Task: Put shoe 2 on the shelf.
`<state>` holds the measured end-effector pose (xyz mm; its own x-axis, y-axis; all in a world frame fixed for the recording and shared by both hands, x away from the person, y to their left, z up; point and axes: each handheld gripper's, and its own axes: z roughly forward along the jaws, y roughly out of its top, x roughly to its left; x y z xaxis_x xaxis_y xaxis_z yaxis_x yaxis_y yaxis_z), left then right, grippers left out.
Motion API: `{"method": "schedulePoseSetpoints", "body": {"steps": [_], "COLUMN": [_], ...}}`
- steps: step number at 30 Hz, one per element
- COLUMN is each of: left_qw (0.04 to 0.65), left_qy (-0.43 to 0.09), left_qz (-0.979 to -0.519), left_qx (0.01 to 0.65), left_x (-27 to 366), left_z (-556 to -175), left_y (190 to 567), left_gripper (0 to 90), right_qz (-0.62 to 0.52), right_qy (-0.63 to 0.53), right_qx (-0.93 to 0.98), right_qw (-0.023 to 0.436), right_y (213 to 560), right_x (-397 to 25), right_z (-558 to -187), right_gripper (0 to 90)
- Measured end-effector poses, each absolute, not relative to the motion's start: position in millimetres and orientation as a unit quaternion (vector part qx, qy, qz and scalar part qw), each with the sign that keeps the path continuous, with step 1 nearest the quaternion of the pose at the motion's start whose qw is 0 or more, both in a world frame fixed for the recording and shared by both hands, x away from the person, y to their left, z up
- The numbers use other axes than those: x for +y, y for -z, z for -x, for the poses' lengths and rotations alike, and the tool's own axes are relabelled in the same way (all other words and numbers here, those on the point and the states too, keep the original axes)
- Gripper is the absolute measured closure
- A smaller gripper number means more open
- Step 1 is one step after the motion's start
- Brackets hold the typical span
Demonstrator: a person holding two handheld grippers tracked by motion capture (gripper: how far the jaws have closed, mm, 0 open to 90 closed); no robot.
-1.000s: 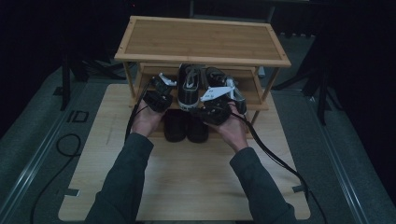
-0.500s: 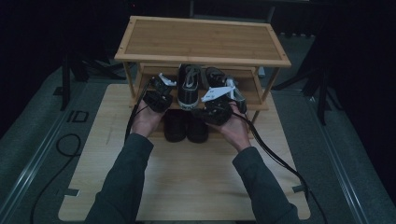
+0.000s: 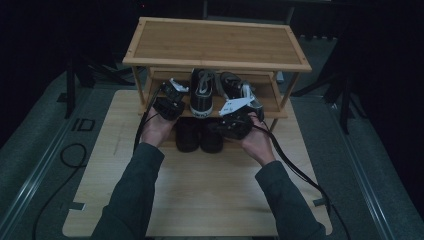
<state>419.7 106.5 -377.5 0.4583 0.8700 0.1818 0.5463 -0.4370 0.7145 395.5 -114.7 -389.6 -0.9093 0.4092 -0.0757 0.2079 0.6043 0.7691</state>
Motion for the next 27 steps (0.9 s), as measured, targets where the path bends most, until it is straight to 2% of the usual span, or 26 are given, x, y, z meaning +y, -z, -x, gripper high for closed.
{"method": "schedulePoseSetpoints", "body": {"steps": [27], "left_qw": [0.293], "left_qy": [-0.271], "left_qz": [-0.806], "left_qx": [0.438], "left_x": [109], "left_z": [-421], "left_y": [377], "left_gripper": [90.0], "right_qz": [-0.173], "right_qy": [-0.405], "right_qx": [0.889], "right_qw": [0.123], "right_y": [374], "right_x": [-179], "right_z": [-382], "right_gripper": [89.3]}}
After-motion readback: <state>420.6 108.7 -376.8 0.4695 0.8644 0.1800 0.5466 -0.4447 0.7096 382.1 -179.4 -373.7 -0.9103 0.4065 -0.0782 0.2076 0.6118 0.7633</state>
